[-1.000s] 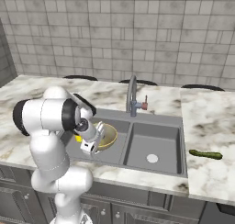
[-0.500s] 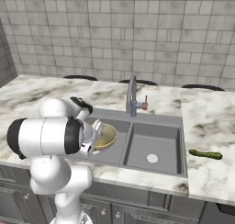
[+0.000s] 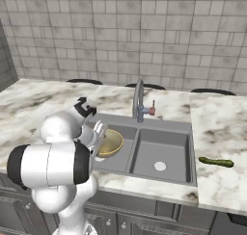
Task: Remove the squash and onion from the sink. Then move the bowl and cup from the counter to the sink for washing.
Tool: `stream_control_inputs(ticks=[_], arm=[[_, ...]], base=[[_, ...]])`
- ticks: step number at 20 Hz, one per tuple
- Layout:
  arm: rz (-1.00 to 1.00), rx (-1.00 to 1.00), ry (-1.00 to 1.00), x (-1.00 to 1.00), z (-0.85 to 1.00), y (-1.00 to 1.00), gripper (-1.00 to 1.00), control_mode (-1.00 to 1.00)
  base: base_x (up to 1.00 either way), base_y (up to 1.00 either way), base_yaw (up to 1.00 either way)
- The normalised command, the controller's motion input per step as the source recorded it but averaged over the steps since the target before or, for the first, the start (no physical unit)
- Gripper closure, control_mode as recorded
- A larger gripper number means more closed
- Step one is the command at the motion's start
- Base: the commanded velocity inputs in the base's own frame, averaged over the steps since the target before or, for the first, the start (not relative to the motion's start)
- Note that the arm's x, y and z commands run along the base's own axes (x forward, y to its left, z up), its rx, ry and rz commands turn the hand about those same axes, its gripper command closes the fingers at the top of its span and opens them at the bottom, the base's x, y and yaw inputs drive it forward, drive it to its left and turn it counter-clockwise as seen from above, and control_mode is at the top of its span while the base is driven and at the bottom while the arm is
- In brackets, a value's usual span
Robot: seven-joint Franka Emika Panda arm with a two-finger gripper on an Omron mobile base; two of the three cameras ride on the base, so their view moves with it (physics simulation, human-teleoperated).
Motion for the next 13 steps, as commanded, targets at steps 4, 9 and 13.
stream_control_inputs(ticks=[4, 9, 13], arm=[[0.0, -0.05, 0.0, -0.18, 0.47, 0.01, -1.0, -1.0], [0.0, -0.07, 0.0, -0.26, 0.41, 0.0, -1.0, -1.0], [0.0, -0.08, 0.0, -0.28, 0.4, 0.0, -1.0, -1.0]], base=[[0.0, 0.0, 0.0], [0.0, 0.0, 0.0], [0.0, 0.0, 0.0]])
